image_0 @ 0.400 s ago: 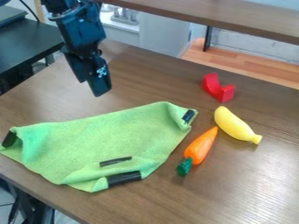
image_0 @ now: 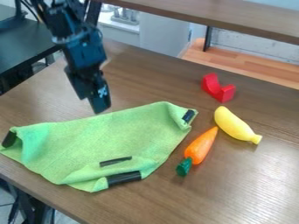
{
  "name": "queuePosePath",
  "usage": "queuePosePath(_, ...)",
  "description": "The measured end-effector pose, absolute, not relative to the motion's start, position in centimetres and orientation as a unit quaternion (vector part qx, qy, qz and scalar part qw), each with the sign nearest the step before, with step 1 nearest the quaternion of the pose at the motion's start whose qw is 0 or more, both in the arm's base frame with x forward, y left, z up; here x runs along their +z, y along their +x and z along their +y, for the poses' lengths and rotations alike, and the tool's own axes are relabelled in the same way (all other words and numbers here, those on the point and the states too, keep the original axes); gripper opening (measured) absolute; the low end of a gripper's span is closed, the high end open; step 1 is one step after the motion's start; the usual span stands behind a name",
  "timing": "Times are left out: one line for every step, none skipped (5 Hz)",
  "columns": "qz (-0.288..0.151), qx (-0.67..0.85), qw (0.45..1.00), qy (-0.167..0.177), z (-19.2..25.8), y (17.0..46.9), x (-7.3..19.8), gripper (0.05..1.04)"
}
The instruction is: Move the cloth from the objects
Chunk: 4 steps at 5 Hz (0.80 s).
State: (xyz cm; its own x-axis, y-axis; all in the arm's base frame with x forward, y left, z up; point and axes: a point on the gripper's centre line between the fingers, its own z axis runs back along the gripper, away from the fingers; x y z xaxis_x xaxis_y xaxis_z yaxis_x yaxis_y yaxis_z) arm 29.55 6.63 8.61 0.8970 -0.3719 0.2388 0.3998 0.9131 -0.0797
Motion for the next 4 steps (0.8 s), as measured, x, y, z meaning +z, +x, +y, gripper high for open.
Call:
queuePosePath(-0.114, -0.211, 0.970, -0.044, 6.5, 29.6, 6.1, 1.000)
queuePosePath(-0.110, -0.217, 0.970, -0.028, 6.5, 29.8, 2.9, 1.000)
queuePosePath(-0.101, -0.223, 0.969, -0.017, 6.1, 29.7, 1.2, 1.001)
queuePosePath(-0.109, -0.214, 0.971, -0.003, 6.2, 30.5, 1.0, 1.001)
